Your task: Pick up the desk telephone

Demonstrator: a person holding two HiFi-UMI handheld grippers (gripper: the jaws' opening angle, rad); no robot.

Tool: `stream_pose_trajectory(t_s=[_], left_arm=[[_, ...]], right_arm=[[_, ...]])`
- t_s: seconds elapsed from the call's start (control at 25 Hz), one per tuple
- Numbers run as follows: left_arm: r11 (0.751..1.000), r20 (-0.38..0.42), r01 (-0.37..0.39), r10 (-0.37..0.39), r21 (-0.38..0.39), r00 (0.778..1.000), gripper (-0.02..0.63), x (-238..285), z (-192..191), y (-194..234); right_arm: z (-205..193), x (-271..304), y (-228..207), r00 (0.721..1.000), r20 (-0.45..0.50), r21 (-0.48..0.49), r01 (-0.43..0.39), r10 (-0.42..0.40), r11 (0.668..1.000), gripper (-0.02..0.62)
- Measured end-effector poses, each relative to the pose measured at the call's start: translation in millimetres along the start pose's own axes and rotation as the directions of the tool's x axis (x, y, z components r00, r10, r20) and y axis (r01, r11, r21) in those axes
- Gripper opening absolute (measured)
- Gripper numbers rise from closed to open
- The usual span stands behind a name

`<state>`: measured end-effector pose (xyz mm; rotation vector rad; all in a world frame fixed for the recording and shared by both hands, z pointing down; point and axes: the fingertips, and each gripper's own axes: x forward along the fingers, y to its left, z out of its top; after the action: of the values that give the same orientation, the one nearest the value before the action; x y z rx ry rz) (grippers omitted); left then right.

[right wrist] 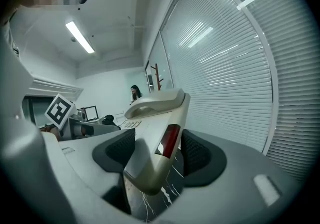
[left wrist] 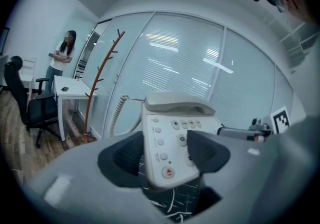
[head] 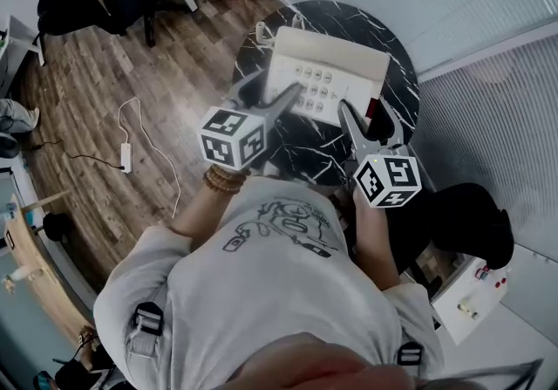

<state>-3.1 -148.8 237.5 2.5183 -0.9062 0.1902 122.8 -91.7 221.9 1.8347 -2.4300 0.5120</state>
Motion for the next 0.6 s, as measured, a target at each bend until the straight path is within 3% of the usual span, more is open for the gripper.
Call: stream_pose_trajectory(t_s=[0.6], left_arm=[[1.0, -0.007, 0.0, 0.0, -0.001, 1.0, 0.273, 14.9, -4.4, -6.1]], right_arm=[[-2.0, -1.4, -16.1, 1.0, 0.006, 0.01, 0.005, -0.005, 1.0, 0.291]])
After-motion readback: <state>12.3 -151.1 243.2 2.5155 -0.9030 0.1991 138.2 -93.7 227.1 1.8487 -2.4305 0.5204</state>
